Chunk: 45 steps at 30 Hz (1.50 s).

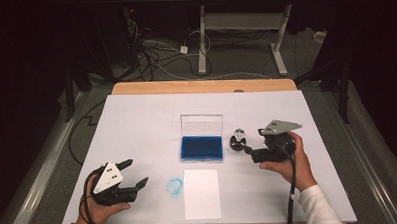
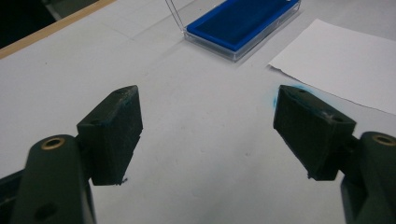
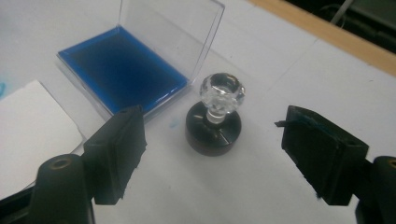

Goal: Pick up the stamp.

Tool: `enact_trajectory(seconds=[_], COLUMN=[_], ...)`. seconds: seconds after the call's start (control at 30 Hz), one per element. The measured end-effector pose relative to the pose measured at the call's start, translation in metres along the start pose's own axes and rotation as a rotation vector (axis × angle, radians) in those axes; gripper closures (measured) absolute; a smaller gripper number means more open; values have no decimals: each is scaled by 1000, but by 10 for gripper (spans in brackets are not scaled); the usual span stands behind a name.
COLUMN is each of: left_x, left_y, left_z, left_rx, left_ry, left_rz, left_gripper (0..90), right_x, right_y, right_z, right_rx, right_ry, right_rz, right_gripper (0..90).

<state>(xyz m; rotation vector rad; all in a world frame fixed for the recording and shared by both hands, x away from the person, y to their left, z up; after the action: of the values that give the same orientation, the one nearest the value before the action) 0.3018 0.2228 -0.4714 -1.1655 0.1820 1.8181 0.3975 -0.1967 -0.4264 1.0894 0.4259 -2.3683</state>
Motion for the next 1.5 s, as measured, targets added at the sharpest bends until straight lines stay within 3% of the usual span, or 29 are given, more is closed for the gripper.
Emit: enact_trajectory(seconds=[0.3,0.6,0.7,0.77,0.83,0.93,1.07,1.17,1.5], left_x=[3,4,4,5,5,5,5,5,5], left_y=[0,1,2,2,2,2,2,2,3], left_z=[-1,-3,-3,-3,-4,-4,-3,-4,-5], left_rx=[0,6,10,13,16,18,22,26,39], left_ry=[-12,-27,-29,-31,-33,-34,-32,-35,-43], left_rz=[9,13,8,7,7,3,-1,0,-9], left_gripper=[231,231,230,230,231,230,230,230,230], right_x=[-13,-19,-21,-23,-24,-26,-29,-29,-29], right_y=[5,9,10,9,7,8,9,9,9], right_z=[-37,-56,-57,-57,-60,-63,-64,-66,-68], right_rx=[-17,-31,-17,-35,-21,-7,-20,2,-13], right_ry=[-100,-141,-145,-146,-187,-201,-229,-255,-267], right_rz=[-6,-7,3,8,33,44,28,41,34], right_gripper=[260,344,373,402,412,427,506,510,564])
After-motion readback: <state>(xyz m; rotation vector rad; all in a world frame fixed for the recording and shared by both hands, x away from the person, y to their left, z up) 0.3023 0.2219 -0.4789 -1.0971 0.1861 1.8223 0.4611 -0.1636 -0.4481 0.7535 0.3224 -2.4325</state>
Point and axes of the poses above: each handheld gripper's, and its own axes: z roughly backward along the jaws, x roughly out of its underside, y roughly to its right, the point moved 4 cm from there along -z, roughly forward along the jaws, and after that the axes turned 14 degrees about -z, right-handed, at the moved point
